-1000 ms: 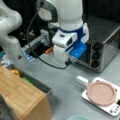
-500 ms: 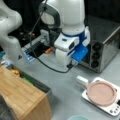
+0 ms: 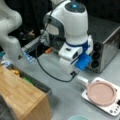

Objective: Pick up the pan. Place the pan on the table. Pick up the bowl. Place the bowl on the stove.

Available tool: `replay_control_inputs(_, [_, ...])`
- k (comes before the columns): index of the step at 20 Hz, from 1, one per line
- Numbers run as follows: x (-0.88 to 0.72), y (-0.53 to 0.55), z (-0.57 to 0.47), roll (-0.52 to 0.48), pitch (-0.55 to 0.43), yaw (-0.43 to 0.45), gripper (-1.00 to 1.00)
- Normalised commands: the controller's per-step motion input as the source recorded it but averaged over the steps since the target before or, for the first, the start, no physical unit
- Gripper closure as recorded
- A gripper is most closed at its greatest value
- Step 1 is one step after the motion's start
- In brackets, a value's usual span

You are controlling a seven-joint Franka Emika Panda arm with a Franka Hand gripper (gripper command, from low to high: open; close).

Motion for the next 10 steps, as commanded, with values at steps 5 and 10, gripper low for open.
replay_control_inputs(5, [0.10, 0.03, -0.08, 0.036, -0.008, -0.090, -1.00])
replay_control_inputs(10, [0.10, 0.03, -0.14, 0.005, -0.016, -0.089, -1.00])
